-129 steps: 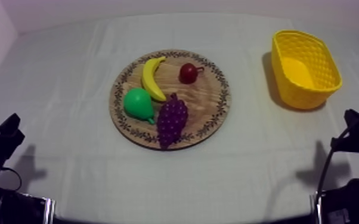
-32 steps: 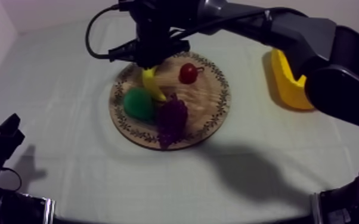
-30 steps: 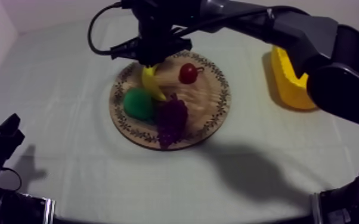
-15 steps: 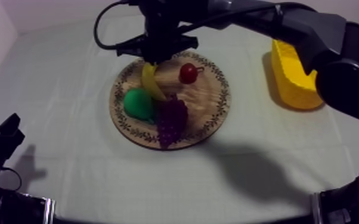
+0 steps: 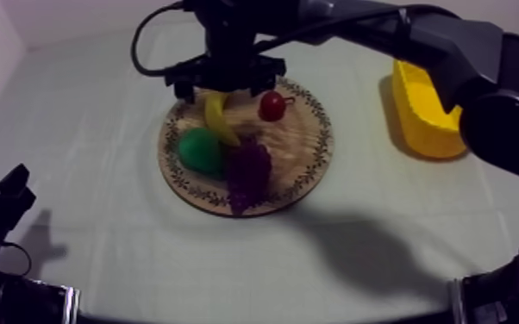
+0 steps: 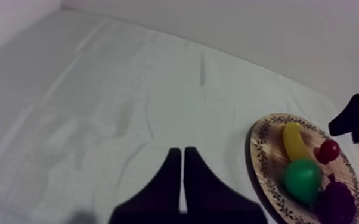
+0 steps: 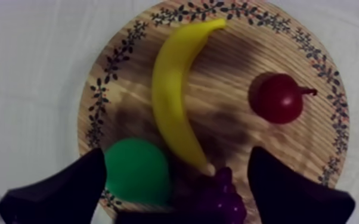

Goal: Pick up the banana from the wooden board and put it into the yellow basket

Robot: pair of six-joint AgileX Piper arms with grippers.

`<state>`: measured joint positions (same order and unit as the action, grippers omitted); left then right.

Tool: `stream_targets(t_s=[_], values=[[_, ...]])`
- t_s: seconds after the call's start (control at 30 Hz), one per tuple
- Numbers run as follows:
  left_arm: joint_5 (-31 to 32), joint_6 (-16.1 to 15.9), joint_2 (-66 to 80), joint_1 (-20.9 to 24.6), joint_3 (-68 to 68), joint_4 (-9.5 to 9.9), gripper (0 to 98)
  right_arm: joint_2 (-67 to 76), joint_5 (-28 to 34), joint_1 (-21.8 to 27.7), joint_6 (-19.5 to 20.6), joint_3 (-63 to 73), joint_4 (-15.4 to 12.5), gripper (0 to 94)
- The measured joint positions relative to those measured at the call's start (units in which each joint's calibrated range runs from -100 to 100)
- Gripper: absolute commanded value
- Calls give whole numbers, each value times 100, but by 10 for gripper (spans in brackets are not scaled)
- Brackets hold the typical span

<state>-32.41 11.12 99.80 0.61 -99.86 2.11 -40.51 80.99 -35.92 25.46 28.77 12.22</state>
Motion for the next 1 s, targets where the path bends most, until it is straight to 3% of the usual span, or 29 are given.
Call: stream_targets(t_s=[1.0], values=[[0,0,0,0,0,0,1,-1234,75,94,-187,1006,-178,901]])
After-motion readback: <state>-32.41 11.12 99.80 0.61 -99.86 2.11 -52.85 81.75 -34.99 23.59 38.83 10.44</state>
